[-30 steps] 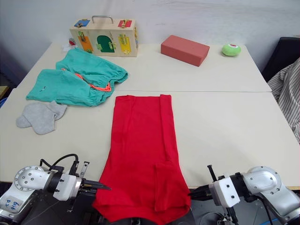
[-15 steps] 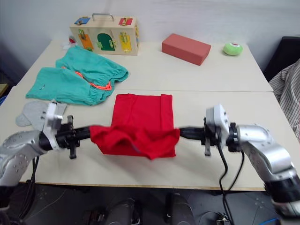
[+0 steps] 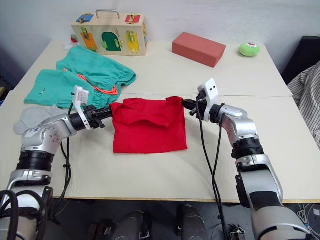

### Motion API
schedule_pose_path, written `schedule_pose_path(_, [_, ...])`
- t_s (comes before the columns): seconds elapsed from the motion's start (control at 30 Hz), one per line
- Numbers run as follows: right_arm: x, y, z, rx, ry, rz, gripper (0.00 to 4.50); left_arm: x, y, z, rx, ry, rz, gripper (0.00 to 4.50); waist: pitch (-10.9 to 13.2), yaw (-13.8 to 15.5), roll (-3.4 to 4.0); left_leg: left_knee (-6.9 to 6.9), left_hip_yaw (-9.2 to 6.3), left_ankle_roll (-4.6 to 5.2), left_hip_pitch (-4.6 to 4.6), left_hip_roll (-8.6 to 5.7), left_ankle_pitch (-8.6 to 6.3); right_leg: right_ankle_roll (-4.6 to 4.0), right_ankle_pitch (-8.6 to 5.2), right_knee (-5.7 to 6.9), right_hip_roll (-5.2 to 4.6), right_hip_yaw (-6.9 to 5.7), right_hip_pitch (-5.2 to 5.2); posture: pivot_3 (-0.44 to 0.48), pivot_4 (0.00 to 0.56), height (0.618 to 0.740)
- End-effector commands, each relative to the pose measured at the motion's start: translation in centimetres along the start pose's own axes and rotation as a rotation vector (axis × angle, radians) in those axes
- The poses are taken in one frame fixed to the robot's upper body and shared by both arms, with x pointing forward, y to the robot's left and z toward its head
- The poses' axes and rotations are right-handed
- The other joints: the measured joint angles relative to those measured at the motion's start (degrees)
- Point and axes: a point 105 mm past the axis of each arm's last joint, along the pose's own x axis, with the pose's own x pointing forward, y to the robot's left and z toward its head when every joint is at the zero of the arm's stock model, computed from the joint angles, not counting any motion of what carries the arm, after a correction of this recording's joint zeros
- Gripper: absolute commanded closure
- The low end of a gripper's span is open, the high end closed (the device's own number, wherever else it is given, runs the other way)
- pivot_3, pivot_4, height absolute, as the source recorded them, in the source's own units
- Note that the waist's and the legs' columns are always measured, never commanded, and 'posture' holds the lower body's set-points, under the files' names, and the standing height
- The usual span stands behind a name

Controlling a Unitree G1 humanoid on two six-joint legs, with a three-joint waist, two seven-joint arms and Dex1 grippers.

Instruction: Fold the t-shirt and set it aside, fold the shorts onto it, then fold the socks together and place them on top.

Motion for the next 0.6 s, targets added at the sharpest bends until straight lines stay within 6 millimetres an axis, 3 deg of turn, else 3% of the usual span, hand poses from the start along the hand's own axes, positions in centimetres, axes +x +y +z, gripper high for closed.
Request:
schedule_pose_path(0.03, [0.6, 0.2, 0.5, -0.011, -0.025, 0.0, 4.5, 0.3, 1.2, 1.0, -0.023, -0.049, 0.07, 4.47, 0.0, -0.34, 0.0, 0.0, 0.0, 0.0, 0.0, 0.0, 0.0, 0.0, 0.0, 0.02, 0.0, 0.0, -0.01, 0.0, 0.15, 0.74])
schedule_pose_path(0.17, [1.2, 0.1, -0.2, 0.018, -0.011, -0.03, 4.5, 0.6, 2.4, 0.3, -0.054, -0.036, 0.132, 4.47, 0.0, -1.33, 0.0, 0.07, -0.01, -0.04, 0.0, 0.0, 0.06, 0.02, 0.01, 0.15, -0.01, 0.02, -0.02, 0.0, 0.15, 0.74])
schedule_pose_path(0.43, [1.8, -0.1, -0.3, 0.106, -0.032, -0.066, 4.5, 1.0, 3.8, 0.6, -0.129, -0.109, 0.193, 4.47, 0.0, -1.52, 0.0, 0.06, 0.04, -0.2, 0.03, 0.0, 0.22, 0.03, 0.02, 0.49, -0.02, 0.11, -0.2, 0.0, 0.15, 0.74])
schedule_pose_path(0.53, [1.8, -0.8, 0.2, 0.087, -0.068, -0.133, 3.9, 0.9, 4.3, 0.7, -0.136, -0.12, 0.239, 3.82, 0.0, -1.59, 0.0, 0.05, 0.07, -0.2, 0.02, -0.01, 0.23, 0.03, 0.02, 0.51, -0.04, 0.15, -0.26, 0.0, 0.15, 0.74])
schedule_pose_path(0.6, [1.5, -1.4, 0.1, 0.076, -0.065, -0.177, 3.22, 0.7, 4.6, 0.8, -0.123, -0.133, 0.27, 3.18, 0.0, -1.58, 0.0, 0.04, 0.07, -0.2, 0.0, -0.01, 0.23, 0.02, 0.02, 0.52, -0.05, 0.15, -0.29, 0.0, 0.15, 0.74])
